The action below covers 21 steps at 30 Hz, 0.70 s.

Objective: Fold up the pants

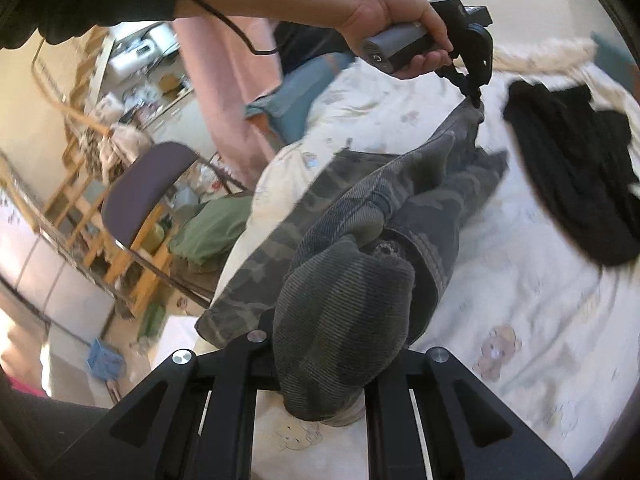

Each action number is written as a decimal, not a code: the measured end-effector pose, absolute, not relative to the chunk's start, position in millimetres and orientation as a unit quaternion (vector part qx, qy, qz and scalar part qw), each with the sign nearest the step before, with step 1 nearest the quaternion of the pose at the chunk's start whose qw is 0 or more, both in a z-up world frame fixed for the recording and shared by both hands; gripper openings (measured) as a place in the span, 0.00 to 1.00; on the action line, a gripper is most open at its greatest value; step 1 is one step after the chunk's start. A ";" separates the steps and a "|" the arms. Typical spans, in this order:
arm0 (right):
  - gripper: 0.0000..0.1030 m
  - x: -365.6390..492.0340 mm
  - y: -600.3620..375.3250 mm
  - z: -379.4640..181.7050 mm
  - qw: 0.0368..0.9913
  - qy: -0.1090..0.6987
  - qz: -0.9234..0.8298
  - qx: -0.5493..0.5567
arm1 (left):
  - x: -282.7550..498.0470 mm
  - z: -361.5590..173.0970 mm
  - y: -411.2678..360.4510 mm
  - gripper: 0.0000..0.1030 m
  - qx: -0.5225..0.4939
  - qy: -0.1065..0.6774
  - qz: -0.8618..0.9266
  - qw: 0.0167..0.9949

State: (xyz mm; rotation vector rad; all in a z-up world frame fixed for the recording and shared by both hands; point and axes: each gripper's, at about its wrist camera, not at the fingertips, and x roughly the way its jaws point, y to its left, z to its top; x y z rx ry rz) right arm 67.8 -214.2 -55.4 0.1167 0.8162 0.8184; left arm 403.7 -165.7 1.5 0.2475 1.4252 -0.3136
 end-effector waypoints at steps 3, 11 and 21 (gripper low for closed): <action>0.11 65.0 -180.5 -40.6 0.832 0.380 0.403 0.018 | 401.4 17.3 -117.7 0.01 0.086 0.643 -0.136 0.748; 0.11 70.5 -146.5 -47.7 0.823 0.408 0.393 0.028 | 403.1 7.4 -88.6 0.02 0.039 0.646 -0.150 0.747; 0.11 68.9 -164.4 -56.3 0.822 0.403 0.402 0.023 | 389.4 -78.5 -226.2 0.75 0.101 0.720 -0.162 0.667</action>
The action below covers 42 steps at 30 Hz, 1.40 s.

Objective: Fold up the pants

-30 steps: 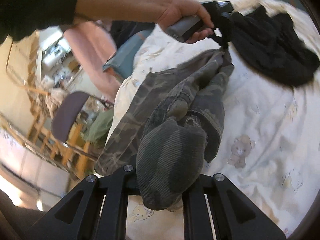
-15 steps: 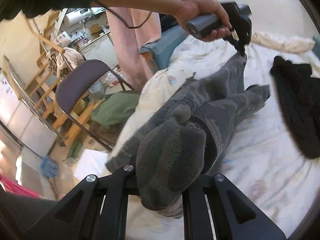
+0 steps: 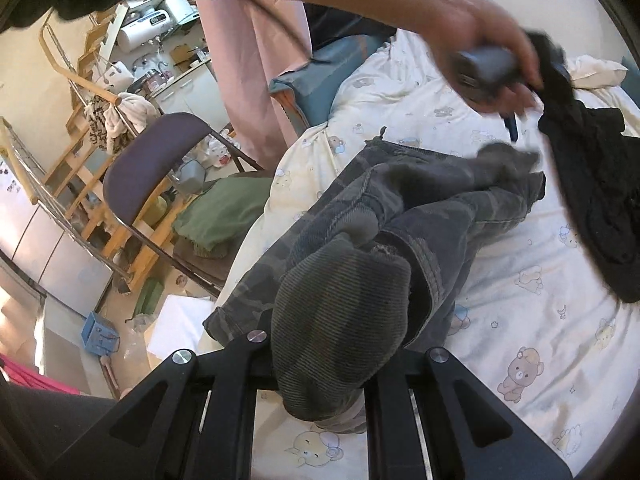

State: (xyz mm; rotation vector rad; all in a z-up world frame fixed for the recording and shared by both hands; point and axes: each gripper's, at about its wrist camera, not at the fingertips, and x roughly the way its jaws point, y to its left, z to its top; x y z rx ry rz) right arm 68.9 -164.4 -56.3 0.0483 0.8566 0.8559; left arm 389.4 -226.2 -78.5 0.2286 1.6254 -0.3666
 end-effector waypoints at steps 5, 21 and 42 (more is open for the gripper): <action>0.11 71.2 -178.5 -62.5 0.823 0.397 0.405 0.038 | 388.1 -121.1 -259.6 0.75 0.199 0.724 -0.096 0.654; 0.11 67.8 -183.0 -67.7 0.820 0.385 0.422 0.020 | 371.1 -151.9 -273.8 0.12 0.396 0.676 -0.072 0.617; 0.12 55.2 -38.2 -88.8 0.778 0.432 0.454 -0.031 | 391.7 -46.7 97.7 0.13 -0.087 0.654 -0.064 0.749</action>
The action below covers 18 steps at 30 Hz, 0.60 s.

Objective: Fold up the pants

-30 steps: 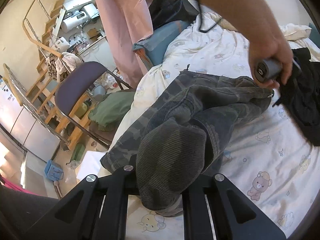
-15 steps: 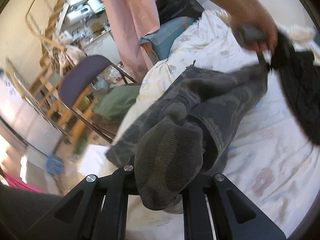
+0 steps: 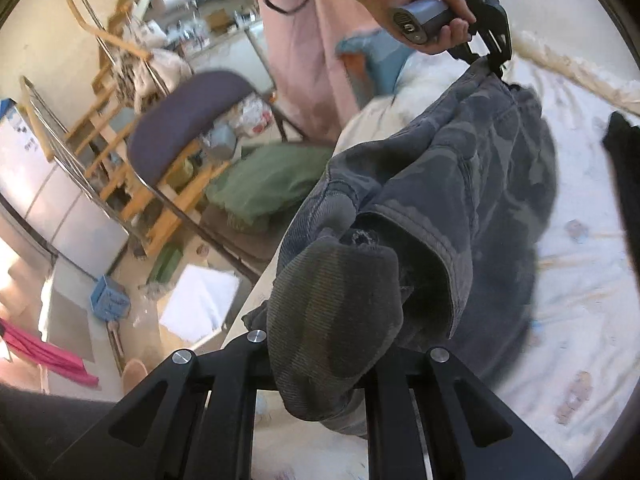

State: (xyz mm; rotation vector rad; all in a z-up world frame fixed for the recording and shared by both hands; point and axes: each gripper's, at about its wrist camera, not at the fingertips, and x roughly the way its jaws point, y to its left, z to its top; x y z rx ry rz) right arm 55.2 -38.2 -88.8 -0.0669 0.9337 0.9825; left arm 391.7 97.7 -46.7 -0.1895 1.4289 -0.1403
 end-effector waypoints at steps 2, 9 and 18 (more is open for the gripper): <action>0.13 62.2 -5.5 -114.5 0.768 0.454 0.449 -0.043 | 386.7 -79.7 123.5 0.23 -0.092 0.656 -0.033 0.749; 0.27 54.1 49.8 -167.5 0.732 0.508 0.440 -0.109 | 340.2 -72.4 161.4 0.57 -0.067 0.609 -0.030 0.789; 0.53 23.9 5.8 -93.8 0.699 0.478 0.530 -0.057 | 238.5 -14.4 112.5 0.65 -0.079 0.584 -0.160 0.792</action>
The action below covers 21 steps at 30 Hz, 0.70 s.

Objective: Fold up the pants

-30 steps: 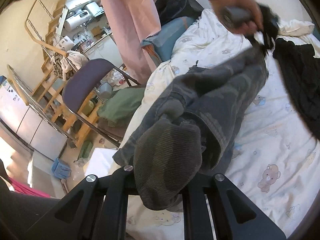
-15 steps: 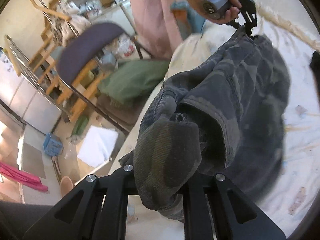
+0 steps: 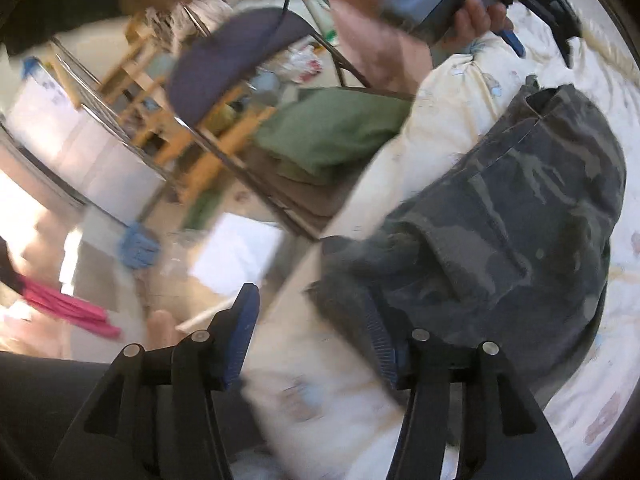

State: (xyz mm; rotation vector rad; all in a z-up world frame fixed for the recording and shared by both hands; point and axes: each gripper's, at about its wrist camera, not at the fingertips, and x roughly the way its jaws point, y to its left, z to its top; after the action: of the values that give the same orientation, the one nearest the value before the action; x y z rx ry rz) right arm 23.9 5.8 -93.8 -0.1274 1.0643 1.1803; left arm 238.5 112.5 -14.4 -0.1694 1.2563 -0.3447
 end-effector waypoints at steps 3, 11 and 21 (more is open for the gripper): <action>0.53 49.4 -43.5 -95.2 0.732 0.508 0.454 0.005 | 191.9 -40.6 98.6 0.65 -0.077 0.611 -0.168 0.770; 0.54 119.1 -182.7 -190.8 0.722 0.612 0.210 0.245 | 56.6 -83.3 148.2 0.65 -0.178 0.647 -0.093 0.736; 0.06 101.4 -189.0 -248.2 0.642 0.672 0.236 0.283 | 3.7 -134.3 128.6 0.65 -0.061 0.697 -0.078 0.710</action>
State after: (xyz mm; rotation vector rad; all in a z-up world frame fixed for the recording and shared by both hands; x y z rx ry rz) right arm 101.4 -189.0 -248.2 0.6457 1.5314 0.5388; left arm 3.7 128.6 -134.3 -0.1364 1.5471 -0.1726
